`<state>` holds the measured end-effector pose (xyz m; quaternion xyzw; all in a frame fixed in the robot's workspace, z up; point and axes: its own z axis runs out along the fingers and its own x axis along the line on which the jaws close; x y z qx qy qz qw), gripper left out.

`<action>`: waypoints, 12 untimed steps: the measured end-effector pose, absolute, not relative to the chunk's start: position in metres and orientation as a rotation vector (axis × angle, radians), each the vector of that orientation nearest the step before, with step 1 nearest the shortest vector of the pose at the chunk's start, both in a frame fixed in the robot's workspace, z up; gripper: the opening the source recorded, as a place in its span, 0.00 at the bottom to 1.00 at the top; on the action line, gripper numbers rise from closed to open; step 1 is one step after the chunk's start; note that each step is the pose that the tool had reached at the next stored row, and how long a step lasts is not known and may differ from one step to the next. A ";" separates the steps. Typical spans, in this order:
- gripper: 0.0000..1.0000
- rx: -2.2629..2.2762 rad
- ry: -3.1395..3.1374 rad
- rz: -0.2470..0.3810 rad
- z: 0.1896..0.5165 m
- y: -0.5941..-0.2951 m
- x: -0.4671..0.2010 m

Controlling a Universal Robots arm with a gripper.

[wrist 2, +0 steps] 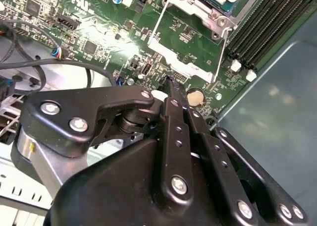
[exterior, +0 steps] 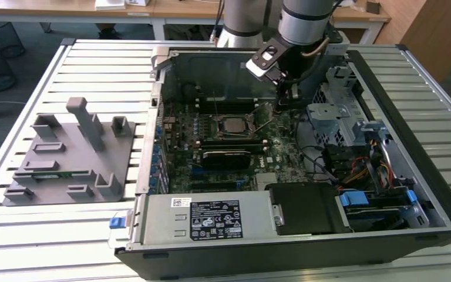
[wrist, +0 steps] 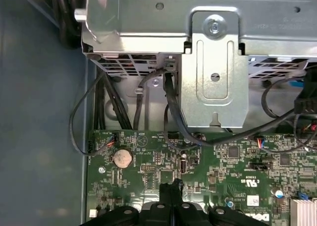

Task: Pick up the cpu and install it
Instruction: 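Close the cpu cover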

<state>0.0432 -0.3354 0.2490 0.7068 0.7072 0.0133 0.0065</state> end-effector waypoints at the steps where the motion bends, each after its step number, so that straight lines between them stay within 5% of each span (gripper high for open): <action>1: 0.11 2.211 2.213 0.042 0.247 -0.335 0.043; 12: 0.11 2.209 2.215 0.042 0.241 -0.335 0.036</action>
